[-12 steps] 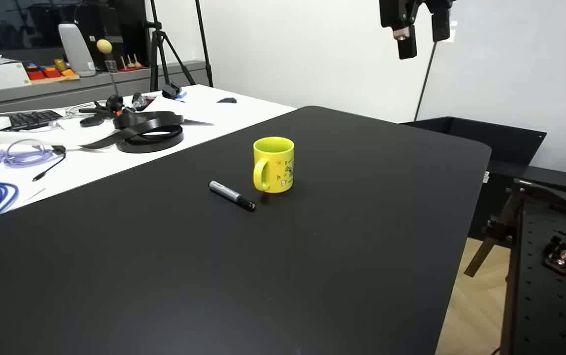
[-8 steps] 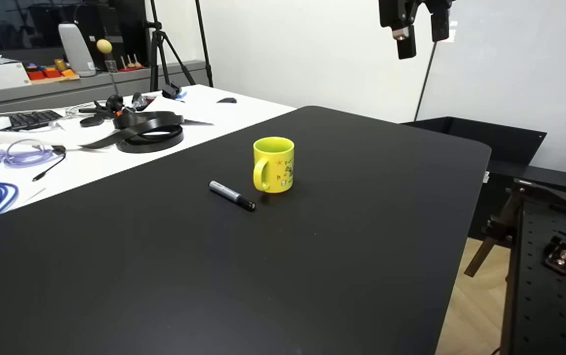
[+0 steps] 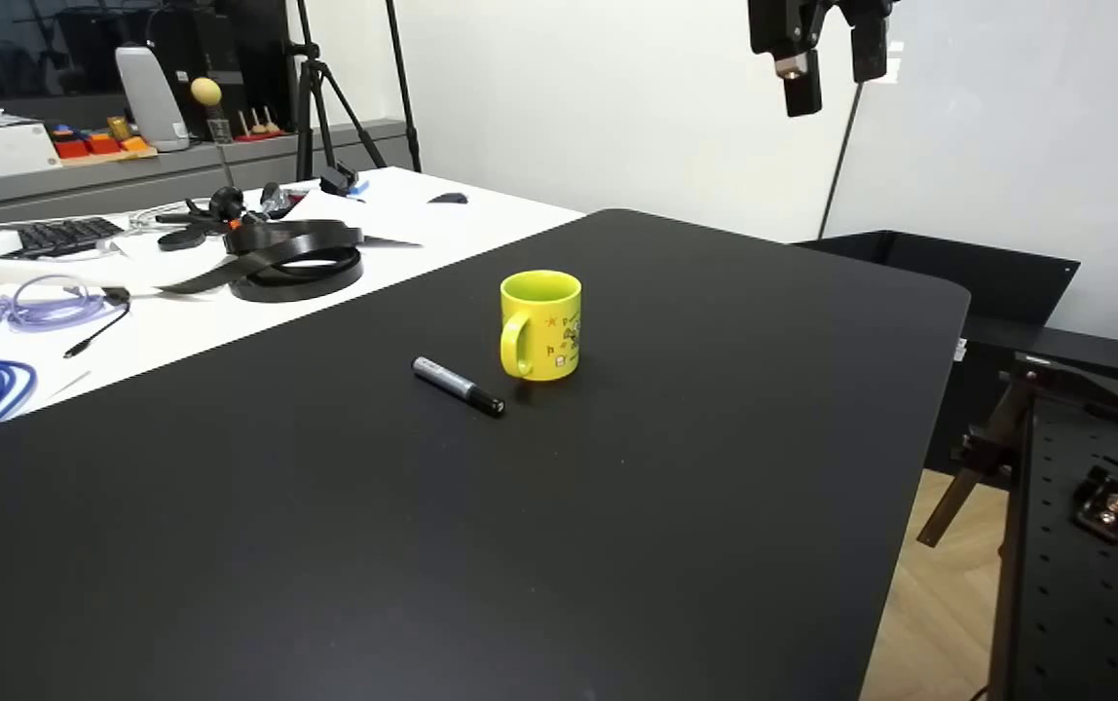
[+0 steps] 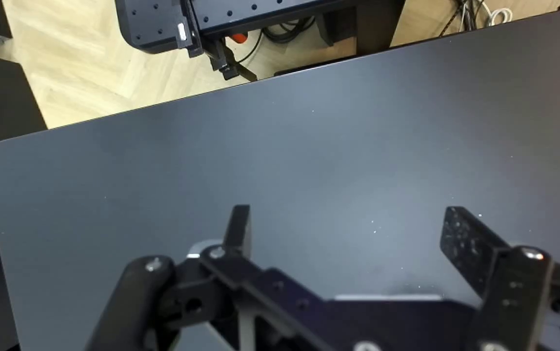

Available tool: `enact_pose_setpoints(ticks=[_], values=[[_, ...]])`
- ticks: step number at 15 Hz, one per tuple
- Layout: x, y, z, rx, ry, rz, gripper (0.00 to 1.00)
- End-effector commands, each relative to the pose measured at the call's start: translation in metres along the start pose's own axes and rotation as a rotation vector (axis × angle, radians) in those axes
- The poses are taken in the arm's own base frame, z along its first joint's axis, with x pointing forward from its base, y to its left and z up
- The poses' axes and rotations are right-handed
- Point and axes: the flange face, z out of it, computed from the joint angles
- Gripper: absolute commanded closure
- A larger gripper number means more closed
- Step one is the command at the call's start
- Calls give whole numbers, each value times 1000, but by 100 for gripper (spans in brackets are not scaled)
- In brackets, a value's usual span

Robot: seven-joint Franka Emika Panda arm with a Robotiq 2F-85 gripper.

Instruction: Place the black marker inside the yellow mug

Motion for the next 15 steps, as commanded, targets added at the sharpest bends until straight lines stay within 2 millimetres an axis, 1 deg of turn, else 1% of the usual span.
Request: enact_pose_setpoints(ticks=[1, 3, 5, 9, 12, 13, 14, 15], values=[[5, -1, -1, 1, 10, -7, 0], [23, -7, 1, -14, 47, -21, 0], [42, -21, 5, 10, 60, -73, 0], [82, -68, 7, 107, 90, -80, 0], [113, -101, 5, 58, 278, -127, 0], [121, -107, 6, 69, 303, -135, 0], [123, -107, 3, 91, 323, -133, 0], [110, -104, 11, 84, 291, -152, 0]])
